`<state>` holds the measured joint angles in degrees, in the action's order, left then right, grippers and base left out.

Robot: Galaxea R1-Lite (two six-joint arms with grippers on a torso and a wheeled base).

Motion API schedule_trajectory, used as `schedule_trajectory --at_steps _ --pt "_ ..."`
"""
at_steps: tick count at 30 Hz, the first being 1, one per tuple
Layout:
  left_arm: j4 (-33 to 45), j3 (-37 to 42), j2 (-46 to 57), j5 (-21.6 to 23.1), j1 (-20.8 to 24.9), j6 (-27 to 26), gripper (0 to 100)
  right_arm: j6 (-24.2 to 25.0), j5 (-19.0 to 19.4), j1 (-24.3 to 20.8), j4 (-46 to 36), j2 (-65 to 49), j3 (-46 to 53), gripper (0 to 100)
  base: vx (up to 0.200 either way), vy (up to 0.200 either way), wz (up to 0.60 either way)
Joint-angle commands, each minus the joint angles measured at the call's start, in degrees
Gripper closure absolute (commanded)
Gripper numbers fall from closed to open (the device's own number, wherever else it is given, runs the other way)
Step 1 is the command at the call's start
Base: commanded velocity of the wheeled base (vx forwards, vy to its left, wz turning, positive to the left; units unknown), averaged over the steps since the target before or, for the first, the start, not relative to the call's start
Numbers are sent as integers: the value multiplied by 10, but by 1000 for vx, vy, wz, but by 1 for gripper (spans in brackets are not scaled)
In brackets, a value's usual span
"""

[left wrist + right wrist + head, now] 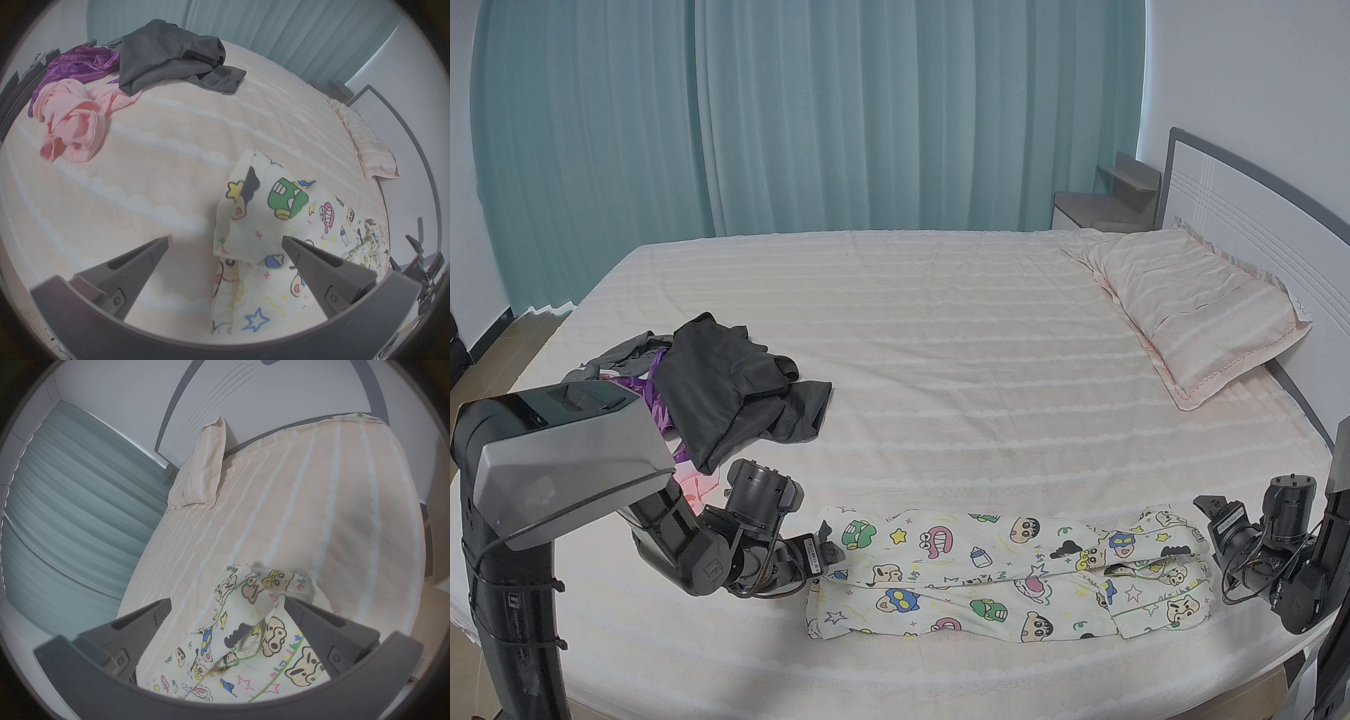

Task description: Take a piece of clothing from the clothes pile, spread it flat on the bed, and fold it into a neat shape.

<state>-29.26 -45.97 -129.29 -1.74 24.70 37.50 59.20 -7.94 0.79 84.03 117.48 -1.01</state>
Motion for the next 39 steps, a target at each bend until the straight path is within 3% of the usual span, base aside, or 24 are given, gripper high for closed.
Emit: schedule_trajectory --at_steps 1,8,13,21,27,28,39 --pt "-37 -4 -36 1 -1 -5 0 0 3 -7 0 -2 10 0 0 0 0" --pt "-94 -12 -60 10 3 -35 0 0 3 -7 4 -2 10 0 0 0 0" --pt "-92 -23 -68 23 4 -96 0 0 4 -6 11 -3 10 0 0 0 0" --pt "-87 -50 -74 30 37 -99 0 0 4 -7 12 -1 10 0 0 0 0" --pt "-25 -83 -88 28 48 -102 0 0 2 -6 12 -2 10 0 0 0 0" --pt "-21 -85 -88 28 49 -102 100 0 1 -6 12 -2 10 0 0 0 0" --pt "-19 -85 -87 27 50 -98 100 0 4 -4 12 -5 10 0 0 0 0"
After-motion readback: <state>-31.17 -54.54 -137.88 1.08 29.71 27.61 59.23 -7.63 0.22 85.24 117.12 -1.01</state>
